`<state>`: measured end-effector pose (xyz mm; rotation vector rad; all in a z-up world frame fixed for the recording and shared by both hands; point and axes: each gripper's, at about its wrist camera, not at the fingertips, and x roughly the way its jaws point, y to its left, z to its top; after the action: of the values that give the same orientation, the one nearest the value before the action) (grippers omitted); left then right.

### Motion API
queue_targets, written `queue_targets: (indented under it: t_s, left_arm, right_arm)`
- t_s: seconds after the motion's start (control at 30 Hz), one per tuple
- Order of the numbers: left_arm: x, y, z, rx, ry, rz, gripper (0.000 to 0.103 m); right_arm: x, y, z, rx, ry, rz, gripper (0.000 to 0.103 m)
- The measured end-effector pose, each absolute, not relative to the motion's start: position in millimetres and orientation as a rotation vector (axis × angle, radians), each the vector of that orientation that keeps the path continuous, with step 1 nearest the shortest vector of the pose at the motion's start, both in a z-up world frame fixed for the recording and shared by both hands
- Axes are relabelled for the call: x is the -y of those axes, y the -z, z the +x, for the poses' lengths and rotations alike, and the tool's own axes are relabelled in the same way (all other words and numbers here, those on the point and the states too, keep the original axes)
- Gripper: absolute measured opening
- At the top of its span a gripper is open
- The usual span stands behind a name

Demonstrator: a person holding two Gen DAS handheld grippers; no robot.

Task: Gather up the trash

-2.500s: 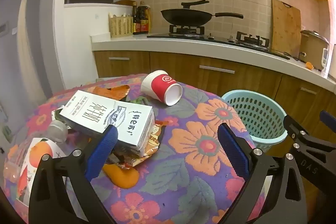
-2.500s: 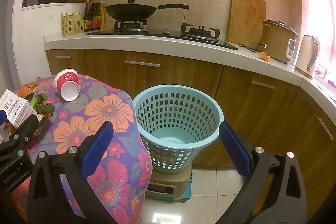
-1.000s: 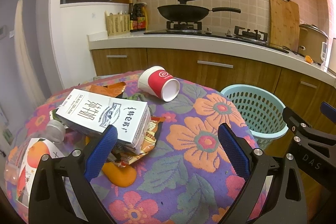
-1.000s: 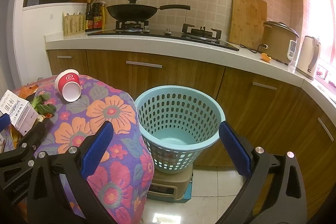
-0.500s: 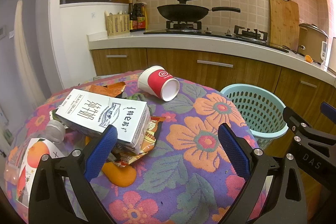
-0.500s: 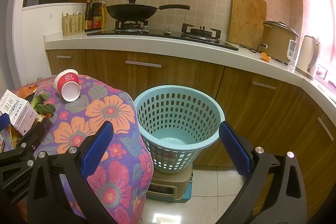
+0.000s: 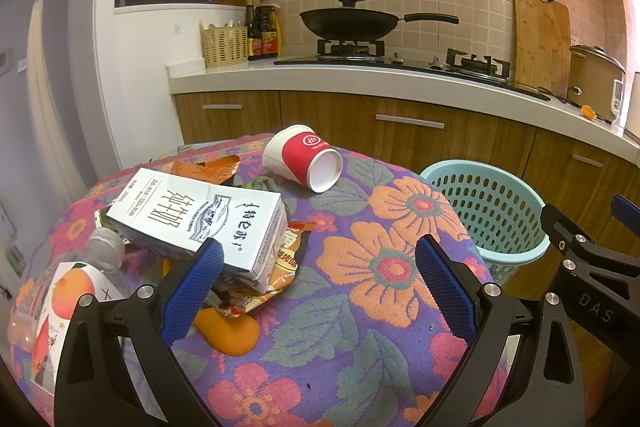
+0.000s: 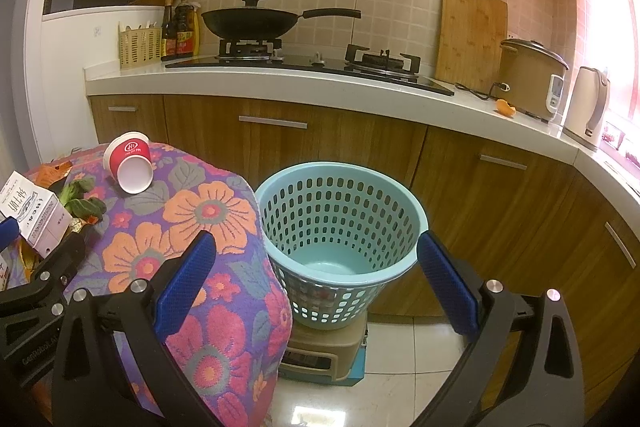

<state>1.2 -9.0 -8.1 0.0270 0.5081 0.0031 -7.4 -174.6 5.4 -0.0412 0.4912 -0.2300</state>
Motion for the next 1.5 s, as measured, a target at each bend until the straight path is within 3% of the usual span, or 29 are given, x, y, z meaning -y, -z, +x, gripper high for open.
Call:
queue_targets:
  t_s: [0.97, 1.5]
  left_arm:
    - [4.8, 4.1, -7.6, -0.481, -0.026, 0.023, 0.094]
    - [-77.1, -44.1, -72.0, -0.415, -0.225, -0.080, 0.094]
  right_arm:
    - [164.2, -9.5, -8.7, -0.461, 0.224, -0.074, 0.095]
    - [128.3, -46.4, -4.6, -0.354, -0.012, -0.059, 0.095]
